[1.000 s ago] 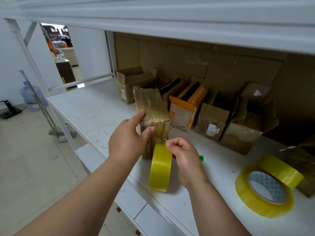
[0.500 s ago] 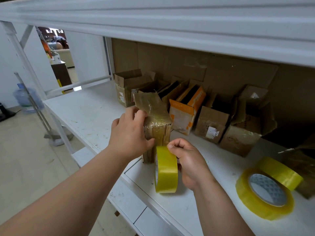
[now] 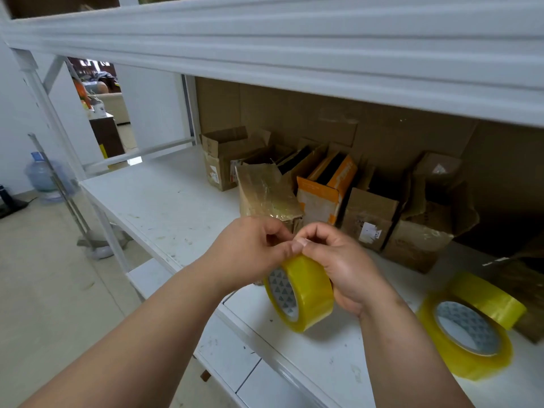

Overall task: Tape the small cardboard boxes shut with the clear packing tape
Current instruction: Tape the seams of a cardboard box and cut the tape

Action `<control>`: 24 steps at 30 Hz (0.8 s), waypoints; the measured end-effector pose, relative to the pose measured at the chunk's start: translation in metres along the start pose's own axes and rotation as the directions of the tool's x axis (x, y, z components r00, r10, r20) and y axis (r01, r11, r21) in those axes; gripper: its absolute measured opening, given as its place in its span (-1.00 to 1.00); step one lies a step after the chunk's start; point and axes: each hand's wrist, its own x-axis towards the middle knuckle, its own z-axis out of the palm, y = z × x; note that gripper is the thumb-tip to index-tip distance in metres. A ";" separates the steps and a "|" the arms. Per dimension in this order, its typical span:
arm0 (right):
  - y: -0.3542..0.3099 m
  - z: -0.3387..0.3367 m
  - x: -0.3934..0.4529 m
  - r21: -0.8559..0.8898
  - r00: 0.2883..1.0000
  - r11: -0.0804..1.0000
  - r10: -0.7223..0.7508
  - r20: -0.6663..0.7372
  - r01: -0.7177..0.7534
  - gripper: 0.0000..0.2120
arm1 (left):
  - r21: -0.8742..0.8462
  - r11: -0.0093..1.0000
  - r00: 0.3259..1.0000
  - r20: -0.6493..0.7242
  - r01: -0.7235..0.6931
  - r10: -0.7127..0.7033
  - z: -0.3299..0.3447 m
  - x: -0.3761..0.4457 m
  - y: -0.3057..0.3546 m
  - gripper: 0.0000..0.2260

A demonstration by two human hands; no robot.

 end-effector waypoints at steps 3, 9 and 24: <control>-0.005 -0.001 -0.004 0.006 1.000 1.000 0.012 0.013 -0.012 -0.79 | 0.035 0.998 0.999 0.003 0.045 -0.045 -0.005 -0.001 0.005 -0.85; 0.002 -0.004 -0.009 0.181 0.997 0.983 0.015 0.080 -0.029 -0.63 | 0.187 0.979 0.985 -0.166 0.085 -0.053 -0.011 -0.004 0.014 -0.83; 0.002 -0.037 -0.029 0.118 0.942 0.987 -0.143 0.303 0.112 -0.47 | -0.532 0.828 0.849 -0.342 0.178 -0.403 -0.023 -0.012 0.005 -0.77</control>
